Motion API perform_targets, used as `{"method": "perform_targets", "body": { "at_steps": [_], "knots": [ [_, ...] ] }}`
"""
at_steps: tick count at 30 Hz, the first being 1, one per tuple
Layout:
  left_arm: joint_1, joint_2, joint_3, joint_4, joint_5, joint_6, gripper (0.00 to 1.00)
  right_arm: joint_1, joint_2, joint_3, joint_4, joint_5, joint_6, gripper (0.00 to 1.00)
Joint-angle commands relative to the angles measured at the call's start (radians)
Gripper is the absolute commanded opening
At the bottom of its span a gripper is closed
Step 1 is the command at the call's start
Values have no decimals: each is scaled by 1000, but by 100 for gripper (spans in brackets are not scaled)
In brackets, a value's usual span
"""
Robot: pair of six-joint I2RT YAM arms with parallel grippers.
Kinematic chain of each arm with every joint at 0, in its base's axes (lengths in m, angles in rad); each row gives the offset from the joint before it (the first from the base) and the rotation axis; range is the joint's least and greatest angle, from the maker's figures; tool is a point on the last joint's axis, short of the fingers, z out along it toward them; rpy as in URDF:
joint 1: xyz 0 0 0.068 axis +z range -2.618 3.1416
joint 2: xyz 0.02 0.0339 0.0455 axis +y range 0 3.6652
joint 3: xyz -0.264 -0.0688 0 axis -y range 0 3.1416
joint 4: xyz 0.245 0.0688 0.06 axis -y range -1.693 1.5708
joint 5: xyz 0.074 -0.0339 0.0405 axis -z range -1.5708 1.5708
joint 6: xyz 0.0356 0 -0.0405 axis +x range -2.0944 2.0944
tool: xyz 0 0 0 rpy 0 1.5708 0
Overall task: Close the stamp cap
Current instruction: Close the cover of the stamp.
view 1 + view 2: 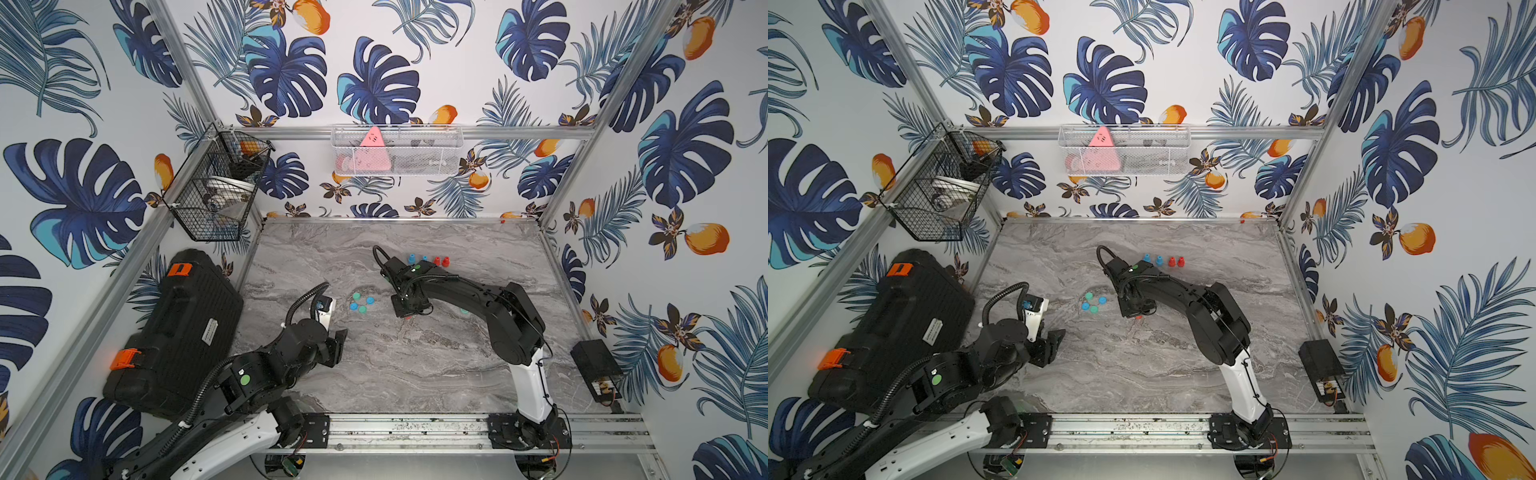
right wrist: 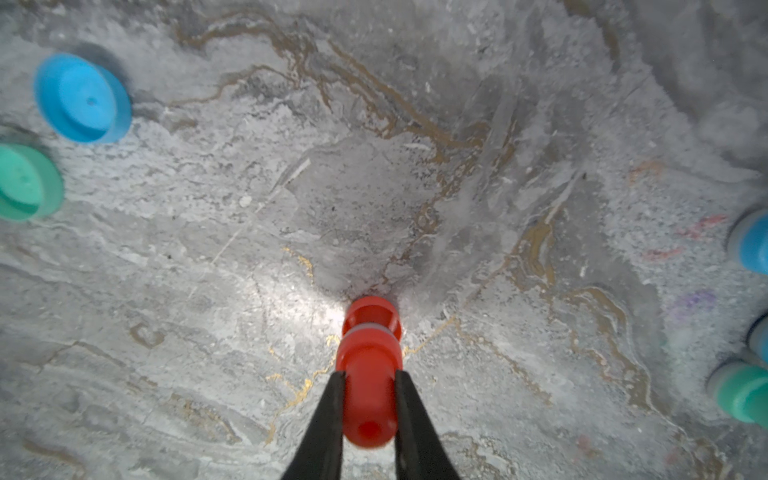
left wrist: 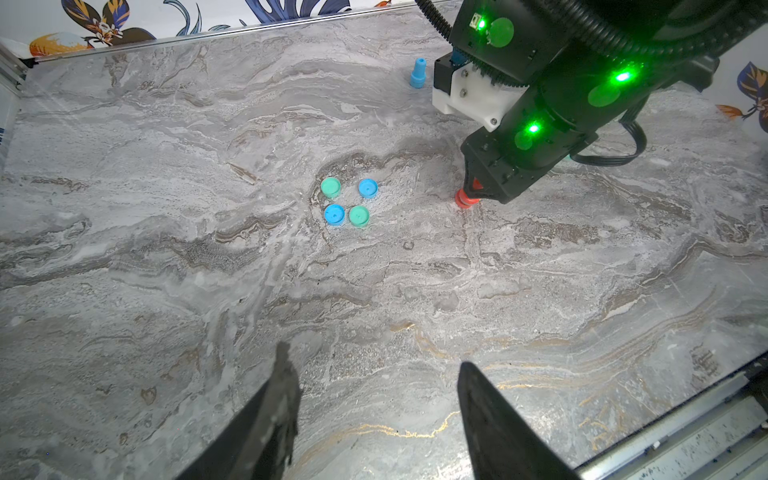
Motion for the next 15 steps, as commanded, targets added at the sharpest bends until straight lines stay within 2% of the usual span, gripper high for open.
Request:
{"method": "perform_targets", "body": {
  "at_steps": [1, 15],
  "knots": [
    [0, -1, 1, 18, -10, 8, 65, 1, 7, 12, 1, 6, 0, 18],
    [1, -5, -2, 19, -10, 7, 65, 1, 18, 2, -1, 19, 0, 18]
  ]
}}
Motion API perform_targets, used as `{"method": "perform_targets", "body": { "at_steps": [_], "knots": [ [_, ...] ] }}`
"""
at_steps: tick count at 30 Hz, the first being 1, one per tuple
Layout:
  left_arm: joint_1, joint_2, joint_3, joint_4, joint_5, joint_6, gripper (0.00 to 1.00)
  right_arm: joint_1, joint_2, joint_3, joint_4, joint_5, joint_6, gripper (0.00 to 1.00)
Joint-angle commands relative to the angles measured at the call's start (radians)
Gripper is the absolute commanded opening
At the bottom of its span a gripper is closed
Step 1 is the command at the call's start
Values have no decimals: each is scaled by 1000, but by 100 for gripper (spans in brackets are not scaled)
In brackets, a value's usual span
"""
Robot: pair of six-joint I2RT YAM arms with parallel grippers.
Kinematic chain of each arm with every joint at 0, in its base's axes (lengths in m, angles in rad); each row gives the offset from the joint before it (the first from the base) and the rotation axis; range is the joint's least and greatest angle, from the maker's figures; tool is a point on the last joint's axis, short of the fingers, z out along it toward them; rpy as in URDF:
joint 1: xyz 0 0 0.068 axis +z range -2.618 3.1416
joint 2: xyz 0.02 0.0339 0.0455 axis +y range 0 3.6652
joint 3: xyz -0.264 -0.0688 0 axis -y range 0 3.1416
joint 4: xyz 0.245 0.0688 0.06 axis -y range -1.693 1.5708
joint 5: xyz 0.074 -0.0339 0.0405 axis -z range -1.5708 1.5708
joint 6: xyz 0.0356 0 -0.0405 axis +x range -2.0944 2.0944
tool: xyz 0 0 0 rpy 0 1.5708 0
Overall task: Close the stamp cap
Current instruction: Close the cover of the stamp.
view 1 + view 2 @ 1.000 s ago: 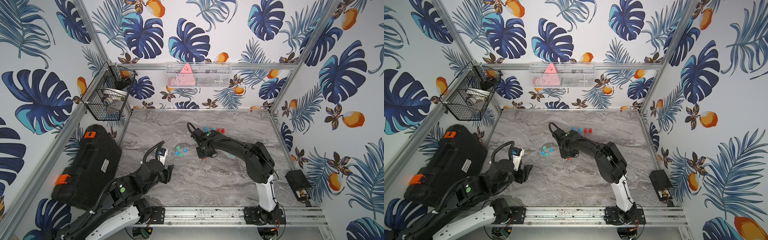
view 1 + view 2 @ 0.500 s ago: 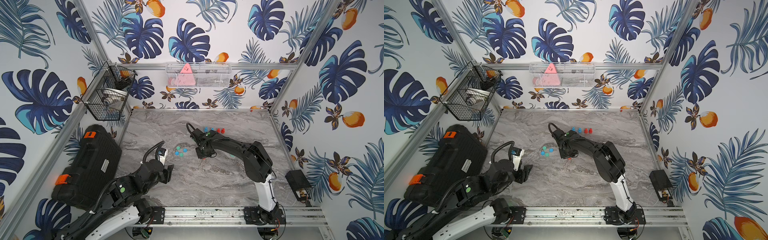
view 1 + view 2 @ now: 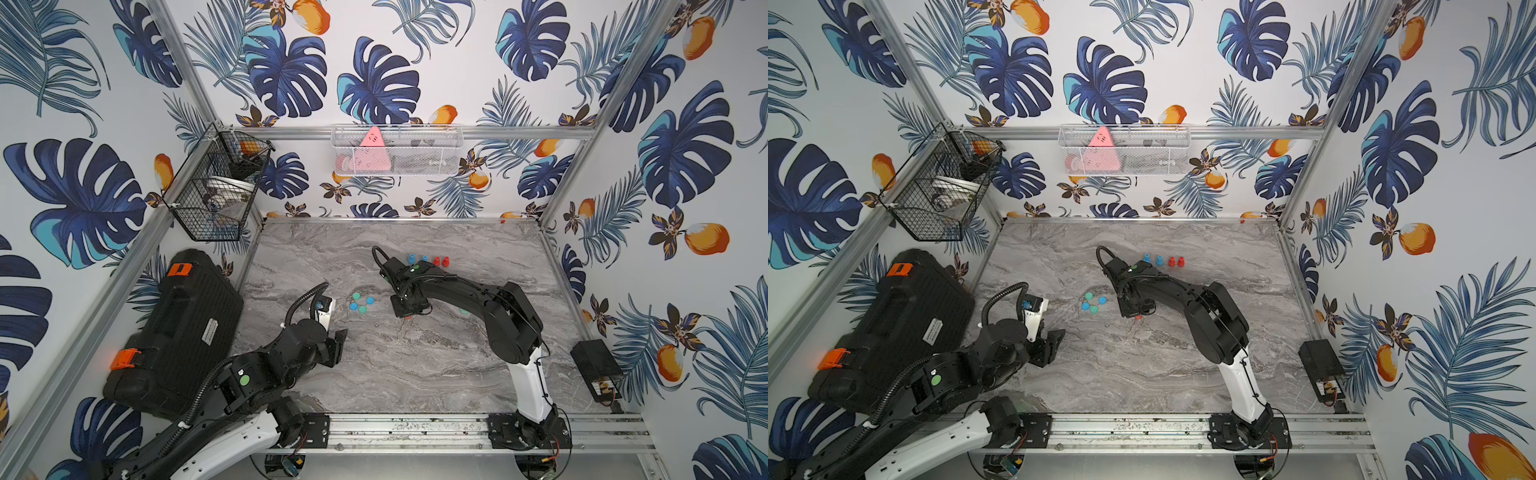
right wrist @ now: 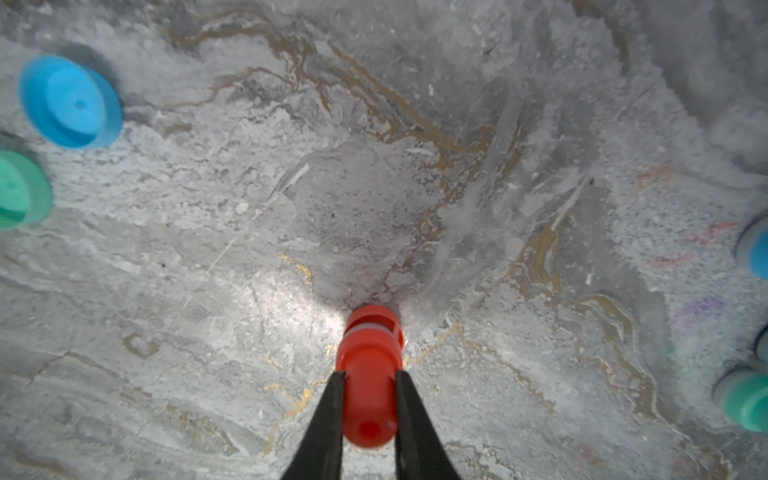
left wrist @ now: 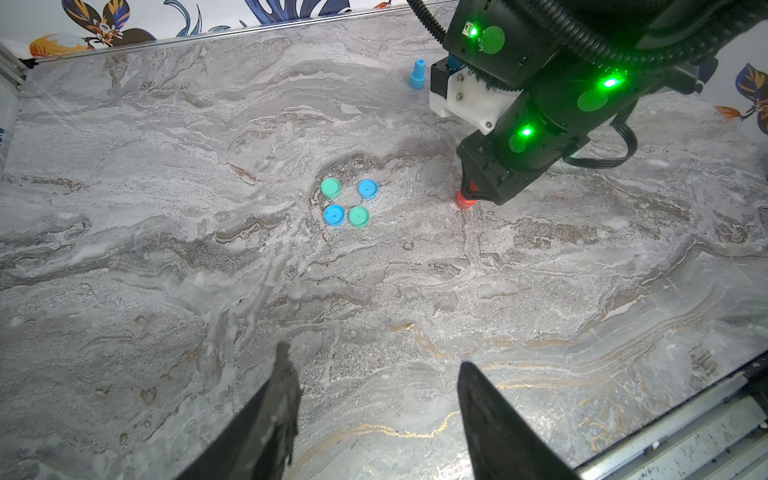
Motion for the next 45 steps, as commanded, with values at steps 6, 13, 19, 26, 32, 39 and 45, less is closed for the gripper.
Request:
{"method": "perform_targets", "body": {
  "at_steps": [6, 13, 19, 26, 32, 39, 45],
  "knots": [
    [1, -1, -2, 18, -9, 7, 65, -2, -7, -17, -1, 25, -1, 18],
    [1, -3, -1, 19, -11, 7, 65, -22, 1, -50, 19, 18, -1, 17],
    [1, -2, 0, 18, -10, 7, 65, -52, 14, -64, 29, 2, -7, 17],
    [1, -4, -2, 18, -9, 7, 65, -54, 18, -91, 42, 8, -5, 17],
    [1, -4, -2, 19, -8, 8, 65, -69, 10, -77, 32, 18, -13, 17],
    [1, -4, -1, 18, -7, 8, 65, -125, 5, -15, -1, 26, -39, 17],
    [1, -5, 0, 19, -6, 9, 65, -219, -10, 36, -19, 15, -62, 17]
  ]
}}
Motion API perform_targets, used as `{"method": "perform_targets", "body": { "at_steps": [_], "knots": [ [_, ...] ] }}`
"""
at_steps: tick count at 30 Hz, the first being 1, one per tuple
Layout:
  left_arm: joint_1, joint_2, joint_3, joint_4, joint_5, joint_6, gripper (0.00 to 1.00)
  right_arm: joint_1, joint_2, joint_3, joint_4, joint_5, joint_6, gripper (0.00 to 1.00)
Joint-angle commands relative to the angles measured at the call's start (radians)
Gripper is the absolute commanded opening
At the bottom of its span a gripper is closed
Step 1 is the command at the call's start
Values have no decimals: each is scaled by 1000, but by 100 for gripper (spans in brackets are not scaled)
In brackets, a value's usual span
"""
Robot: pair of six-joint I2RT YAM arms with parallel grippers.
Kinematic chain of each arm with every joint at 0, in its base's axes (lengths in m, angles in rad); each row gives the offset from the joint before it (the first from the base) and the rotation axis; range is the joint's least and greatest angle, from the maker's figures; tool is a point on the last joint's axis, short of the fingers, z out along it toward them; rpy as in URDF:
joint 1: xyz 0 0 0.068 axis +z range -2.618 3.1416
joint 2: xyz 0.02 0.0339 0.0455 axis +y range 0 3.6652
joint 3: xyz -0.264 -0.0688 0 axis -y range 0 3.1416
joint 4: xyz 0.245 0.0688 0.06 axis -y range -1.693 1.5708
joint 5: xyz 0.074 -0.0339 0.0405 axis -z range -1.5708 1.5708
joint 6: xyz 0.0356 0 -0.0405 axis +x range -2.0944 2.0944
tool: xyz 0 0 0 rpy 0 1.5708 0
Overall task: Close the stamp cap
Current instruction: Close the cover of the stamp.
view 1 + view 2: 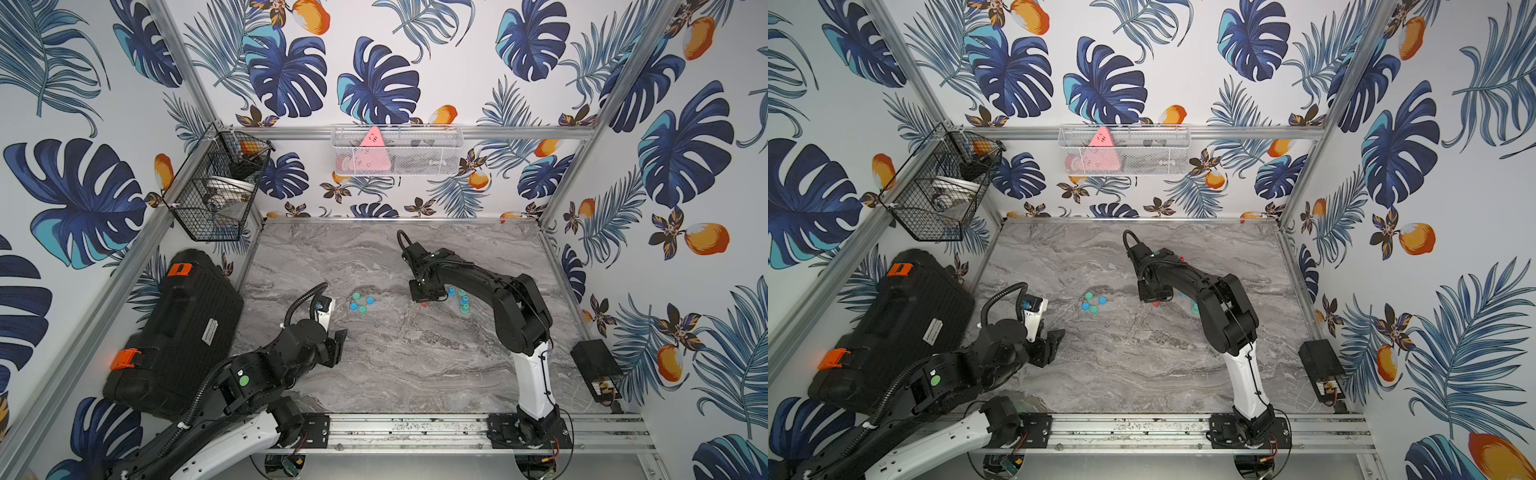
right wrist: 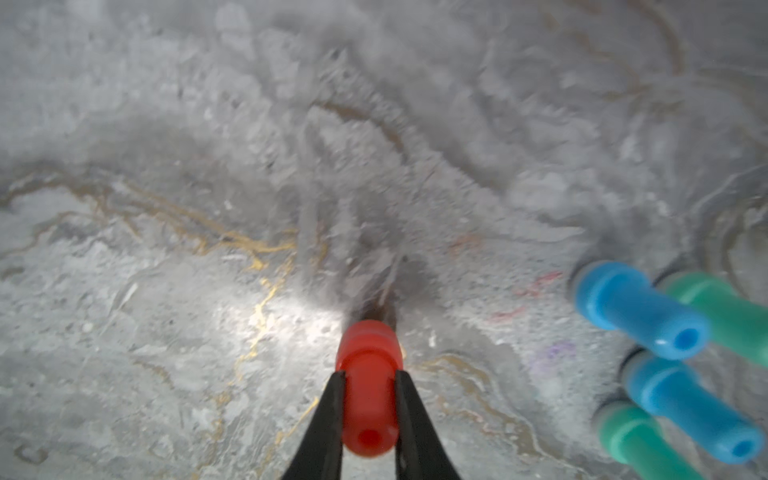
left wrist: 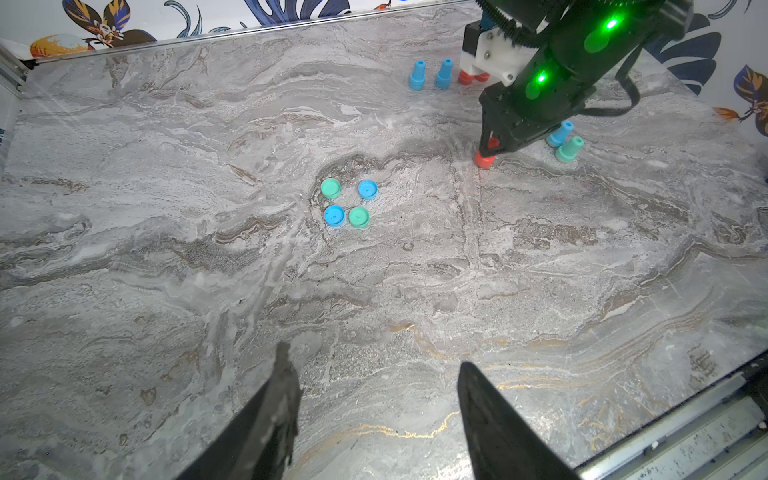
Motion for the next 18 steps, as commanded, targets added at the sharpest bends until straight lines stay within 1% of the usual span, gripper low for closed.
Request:
{"method": "perform_targets", "body": {
  "at_steps": [1, 12, 16, 17, 18],
  "knots": [
    [0, -2, -1, 18, -5, 10, 65, -38, -14, 33, -39, 9, -24, 17],
    [1, 1, 0, 19, -4, 10, 65, -138, -4, 148, -74, 20, -59, 17],
    [1, 3, 0, 20, -3, 9, 65, -149, 1, 169, -79, 23, -60, 17],
    [1, 4, 1, 18, -2, 9, 65, -180, 1, 171, -76, 22, -59, 17],
    [1, 2, 0, 20, -2, 10, 65, -188, 1, 173, -74, 23, -58, 17]
  ]
}}
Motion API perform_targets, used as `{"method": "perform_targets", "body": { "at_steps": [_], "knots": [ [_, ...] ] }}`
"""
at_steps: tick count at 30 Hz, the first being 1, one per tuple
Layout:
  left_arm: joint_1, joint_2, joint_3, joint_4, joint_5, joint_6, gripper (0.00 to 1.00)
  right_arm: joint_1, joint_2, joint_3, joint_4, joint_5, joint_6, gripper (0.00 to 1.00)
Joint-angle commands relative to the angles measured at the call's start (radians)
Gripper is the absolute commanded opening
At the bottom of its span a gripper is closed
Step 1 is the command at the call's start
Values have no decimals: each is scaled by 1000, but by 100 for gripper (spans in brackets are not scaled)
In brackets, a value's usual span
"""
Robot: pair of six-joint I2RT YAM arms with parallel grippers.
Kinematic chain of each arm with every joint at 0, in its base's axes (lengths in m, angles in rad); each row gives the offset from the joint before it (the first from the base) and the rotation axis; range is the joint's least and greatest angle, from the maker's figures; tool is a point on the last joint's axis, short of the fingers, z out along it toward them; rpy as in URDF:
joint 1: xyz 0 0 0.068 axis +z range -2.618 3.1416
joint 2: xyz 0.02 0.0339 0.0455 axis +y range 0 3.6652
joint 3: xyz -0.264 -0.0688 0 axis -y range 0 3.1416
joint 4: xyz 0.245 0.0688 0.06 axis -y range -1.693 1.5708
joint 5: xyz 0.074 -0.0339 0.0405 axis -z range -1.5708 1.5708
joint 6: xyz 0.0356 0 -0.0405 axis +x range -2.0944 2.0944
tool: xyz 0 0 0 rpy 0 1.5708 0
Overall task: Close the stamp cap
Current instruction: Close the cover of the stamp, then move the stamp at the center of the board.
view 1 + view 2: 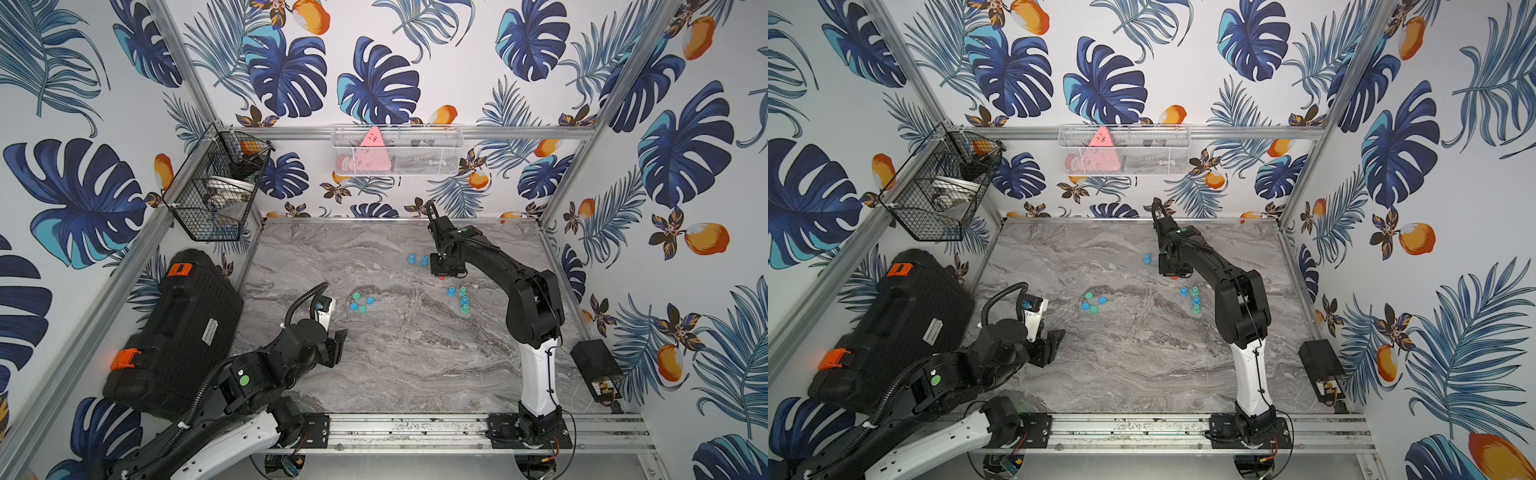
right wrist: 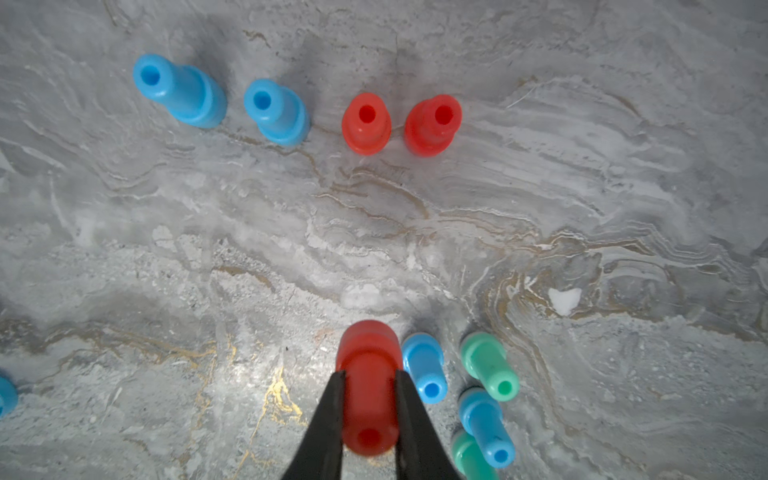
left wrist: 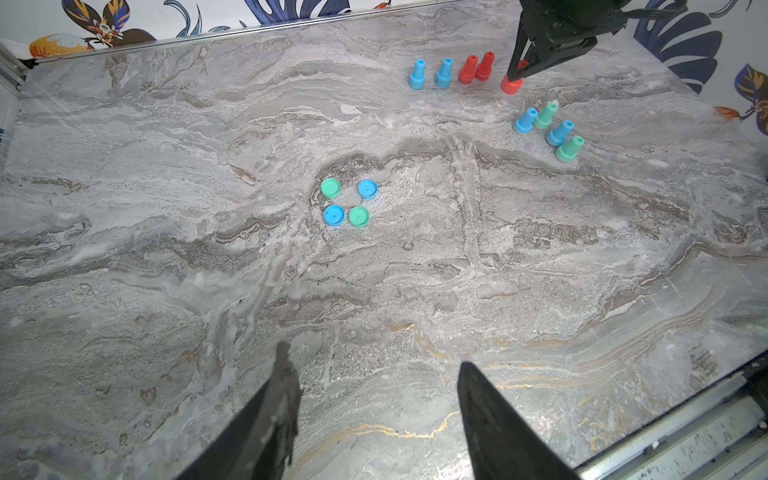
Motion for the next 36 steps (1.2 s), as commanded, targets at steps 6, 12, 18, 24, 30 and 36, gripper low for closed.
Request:
{"method": "perform_targets", "body": {
  "at_steps": [6, 12, 18, 24, 30, 36],
  "knots": [
    [1, 0, 0, 20, 1, 12, 65, -75, 10, 36, -16, 8, -7, 17],
    [1, -2, -2, 22, 2, 13, 65, -123, 33, 59, 3, -9, 1, 17],
    [1, -4, -2, 22, 5, 14, 65, -147, 96, 112, 6, -11, 5, 16],
    [1, -4, -1, 22, 2, 14, 65, -172, 154, 155, 12, -20, 12, 16],
    [1, -3, -1, 23, 3, 12, 65, -191, 195, 182, 15, -25, 10, 16],
    [1, -1, -1, 20, 2, 12, 65, -196, 218, 196, 26, -42, 17, 16]
  ]
}}
